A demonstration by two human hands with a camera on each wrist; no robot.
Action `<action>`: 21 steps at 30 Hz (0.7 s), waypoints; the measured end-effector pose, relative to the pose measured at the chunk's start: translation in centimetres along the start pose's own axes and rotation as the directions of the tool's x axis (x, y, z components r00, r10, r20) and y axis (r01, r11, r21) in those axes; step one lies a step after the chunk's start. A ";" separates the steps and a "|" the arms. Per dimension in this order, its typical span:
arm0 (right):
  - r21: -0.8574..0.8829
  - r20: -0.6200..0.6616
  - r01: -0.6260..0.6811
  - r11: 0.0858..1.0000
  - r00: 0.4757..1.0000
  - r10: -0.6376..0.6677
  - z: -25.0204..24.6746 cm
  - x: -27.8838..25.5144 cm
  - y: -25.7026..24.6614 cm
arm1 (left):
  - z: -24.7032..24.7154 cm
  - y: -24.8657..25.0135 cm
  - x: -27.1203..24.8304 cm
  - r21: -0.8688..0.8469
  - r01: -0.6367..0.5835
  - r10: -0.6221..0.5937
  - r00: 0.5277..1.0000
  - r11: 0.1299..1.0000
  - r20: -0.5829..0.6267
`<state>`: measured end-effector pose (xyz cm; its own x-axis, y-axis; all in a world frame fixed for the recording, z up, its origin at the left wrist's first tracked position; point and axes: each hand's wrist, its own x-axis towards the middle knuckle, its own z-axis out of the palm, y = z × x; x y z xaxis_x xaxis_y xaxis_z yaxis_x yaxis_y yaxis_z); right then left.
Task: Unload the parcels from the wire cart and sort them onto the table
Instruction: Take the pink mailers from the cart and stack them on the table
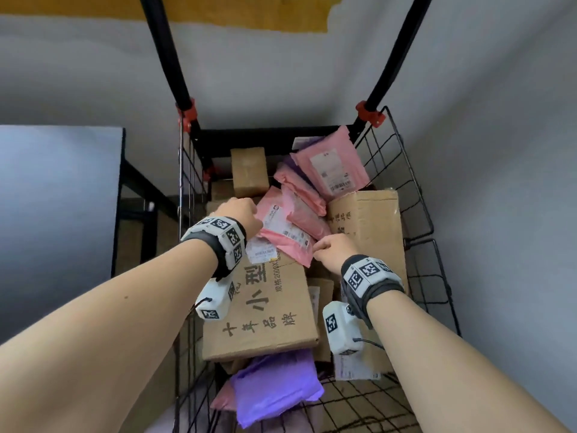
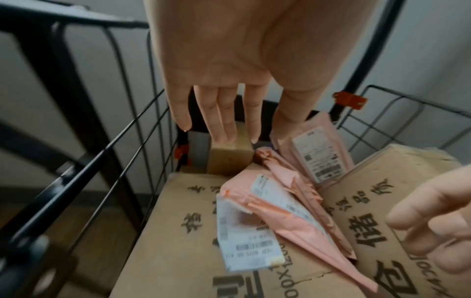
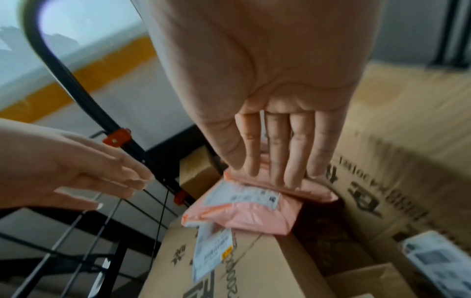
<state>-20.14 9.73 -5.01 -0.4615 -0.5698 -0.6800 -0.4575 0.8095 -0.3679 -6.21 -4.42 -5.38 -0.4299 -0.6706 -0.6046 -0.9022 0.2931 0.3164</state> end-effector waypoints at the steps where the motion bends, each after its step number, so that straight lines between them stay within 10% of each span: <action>1: -0.029 0.026 0.000 1.000 1.000 0.001 0.3 1.3 0.2 | 0.6 -0.5 0.4 -0.048 0.049 -0.049 0.999 0.998 -0.002; 10: -0.145 0.176 0.006 0.989 0.984 0.020 1.2 8.2 3.4 | 7.4 -0.7 5.1 -0.366 0.366 -0.362 0.929 0.856 0.084; 18: 0.042 0.288 -0.088 0.995 0.955 0.072 -0.4 11.9 3.6 | 10.3 2.3 8.1 -0.814 0.496 -0.593 0.766 0.302 0.247; 21: 0.007 0.225 -0.096 0.995 0.970 0.092 -0.3 13.8 3.4 | 9.9 2.5 8.6 -0.795 0.469 -0.558 0.804 0.385 0.203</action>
<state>-28.29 4.55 -15.47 -0.3192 -0.4464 -0.8360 -0.4052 0.8617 -0.3054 -12.52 -2.68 -17.05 0.1508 -0.5644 -0.8116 -0.5212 -0.7430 0.4198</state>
